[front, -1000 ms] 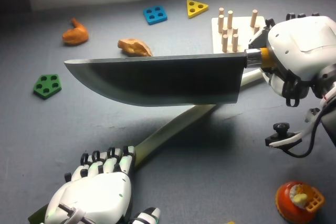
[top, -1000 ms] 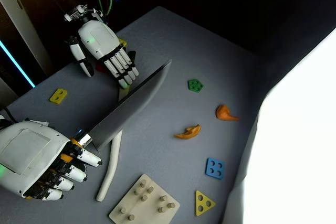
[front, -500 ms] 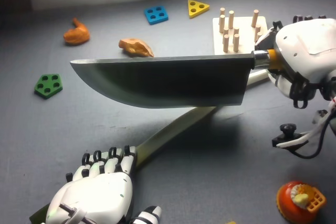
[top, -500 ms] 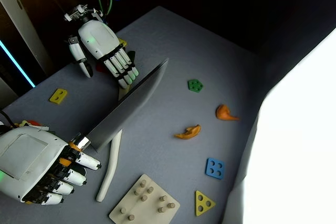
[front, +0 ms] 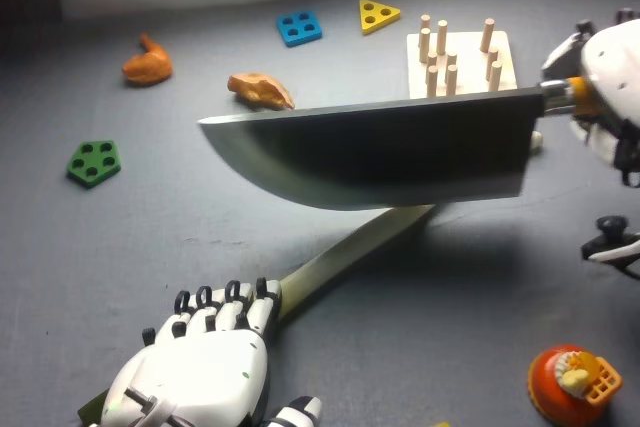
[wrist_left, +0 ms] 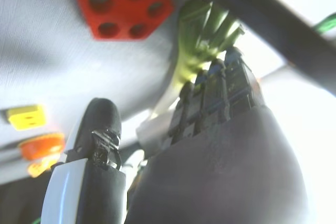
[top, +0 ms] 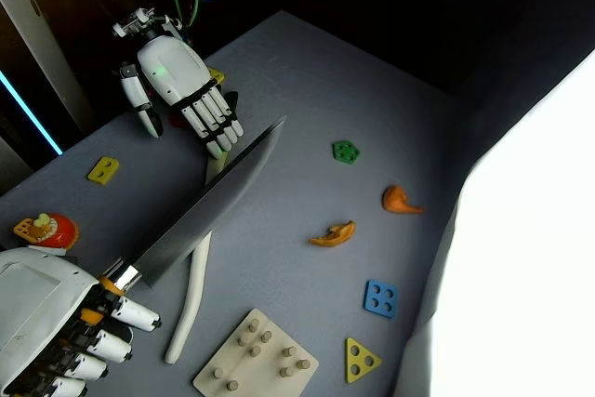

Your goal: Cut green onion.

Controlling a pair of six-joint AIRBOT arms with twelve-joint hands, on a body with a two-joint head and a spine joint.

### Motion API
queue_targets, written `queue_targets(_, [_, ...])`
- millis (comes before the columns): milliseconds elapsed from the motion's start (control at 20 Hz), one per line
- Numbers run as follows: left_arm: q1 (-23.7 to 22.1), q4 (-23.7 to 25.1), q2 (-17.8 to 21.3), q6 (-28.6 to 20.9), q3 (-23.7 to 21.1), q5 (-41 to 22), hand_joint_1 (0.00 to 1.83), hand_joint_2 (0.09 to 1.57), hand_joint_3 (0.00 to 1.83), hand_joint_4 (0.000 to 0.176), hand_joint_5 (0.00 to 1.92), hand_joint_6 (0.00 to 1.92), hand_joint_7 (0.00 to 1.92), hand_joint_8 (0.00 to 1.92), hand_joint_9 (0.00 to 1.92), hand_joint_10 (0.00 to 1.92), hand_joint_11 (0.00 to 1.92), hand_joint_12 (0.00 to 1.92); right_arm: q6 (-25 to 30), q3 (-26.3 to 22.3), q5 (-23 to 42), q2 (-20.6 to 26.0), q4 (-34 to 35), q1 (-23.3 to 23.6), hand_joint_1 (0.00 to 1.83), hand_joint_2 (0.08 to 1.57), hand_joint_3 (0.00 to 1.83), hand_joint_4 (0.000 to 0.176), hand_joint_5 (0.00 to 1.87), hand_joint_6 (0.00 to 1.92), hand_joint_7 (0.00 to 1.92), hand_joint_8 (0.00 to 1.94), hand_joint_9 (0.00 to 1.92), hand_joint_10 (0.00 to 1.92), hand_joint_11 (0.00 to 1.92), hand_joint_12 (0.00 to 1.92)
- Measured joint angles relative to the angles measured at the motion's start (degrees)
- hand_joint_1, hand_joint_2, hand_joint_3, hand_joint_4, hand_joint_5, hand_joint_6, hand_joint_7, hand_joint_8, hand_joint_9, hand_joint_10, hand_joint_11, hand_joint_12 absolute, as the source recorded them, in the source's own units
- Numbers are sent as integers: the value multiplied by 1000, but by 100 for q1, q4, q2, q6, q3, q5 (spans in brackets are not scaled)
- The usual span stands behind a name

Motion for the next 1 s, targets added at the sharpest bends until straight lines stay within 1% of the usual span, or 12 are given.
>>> queue_targets(50, [0, -4, 0, 0, 0, 7, 484, 1371, 0, 0, 3, 1, 0, 0, 0, 0, 0, 0, 2, 0, -13, 96, 85, -2, 1589, 1235, 0, 176, 1265, 1921, 1547, 1941, 1587, 1921, 1661, 1921])
queue_targets(100, [2, -4, 0, 0, 0, 9, 473, 1369, 0, 0, 3, 1, 0, 0, 0, 0, 0, 0, 0, 0, -17, 155, 92, -2, 1587, 1228, 0, 176, 1243, 1921, 1543, 1941, 1584, 1921, 1659, 1921])
queue_targets(200, [0, -7, 0, 0, 0, 13, 452, 1374, 0, 0, 0, 0, 0, 0, 0, 0, 0, 0, 7, 13, -28, 229, 116, -2, 1599, 1221, 0, 176, 1266, 1921, 1542, 1941, 1584, 1921, 1662, 1921])
queue_targets(350, [-11, -26, 0, 0, 0, 28, 545, 1353, 0, 0, 25, 8, 0, 0, 0, 0, 0, 0, 13, 24, -28, 247, 197, -2, 1590, 1233, 0, 176, 1250, 1921, 1555, 1941, 1597, 1921, 1676, 1921])
queue_targets(450, [-24, -44, 0, -2, 0, 26, 553, 1351, 0, 0, 40, 12, 13, 5, 0, 0, 0, 0, 7, 15, -7, 247, 186, 7, 1572, 1252, 0, 176, 1207, 1921, 1534, 1941, 1580, 1921, 1655, 1921])
queue_targets(500, [-24, -44, 0, -2, 0, 28, 535, 1357, 0, 0, 20, 3, 3, 1, 0, 0, 0, 0, -20, -11, 4, 251, 205, 37, 1584, 1239, 0, 176, 1225, 1921, 1535, 1941, 1582, 1921, 1659, 1921])
queue_targets(600, [-22, -46, 0, -4, 0, 35, 608, 1335, 0, 0, 50, 12, 20, 5, 0, 0, 0, 0, -74, -103, -39, 326, 236, 160, 1596, 1231, 0, 176, 1267, 1921, 1554, 1941, 1599, 1921, 1678, 1921])
queue_targets(650, [-22, -44, 0, -2, 0, 39, 616, 1330, 0, 0, 49, 10, 19, 4, 0, 0, 0, 0, -70, -138, -96, 411, 227, 243, 1598, 1237, 0, 176, 1276, 1921, 1558, 1941, 1602, 1921, 1680, 1921])
queue_targets(800, [-22, -61, 0, -2, 0, 70, 577, 1345, 0, 0, 26, 0, 6, 0, 0, 0, 0, 0, 164, -149, -142, 654, 334, 518, 1588, 1231, 0, 176, 1249, 1921, 1540, 1941, 1586, 1921, 1664, 1921])
queue_targets(850, [-22, -68, 0, -4, 0, 76, 606, 1334, 0, 0, 37, 4, 12, 2, 0, 0, 0, 0, 232, -146, -133, 699, 330, 619, 1594, 1228, 0, 176, 1253, 1921, 1541, 1941, 1585, 1921, 1662, 1921])
queue_targets(950, [-22, -63, 0, -4, 0, 74, 562, 1342, 0, 0, 33, 2, 13, 4, 0, 0, 0, 0, 529, -118, -146, 763, 164, 758, 1607, 1236, 0, 176, 1277, 1921, 1552, 1941, 1588, 1921, 1655, 1921])
queue_targets(1000, [-22, -61, 0, -4, 0, 72, 544, 1350, 0, 0, 25, 1, 16, 4, 0, 0, 0, 0, 734, -61, -181, 769, -98, 807, 1613, 1231, 0, 176, 1281, 1921, 1560, 1941, 1595, 1921, 1669, 1921])
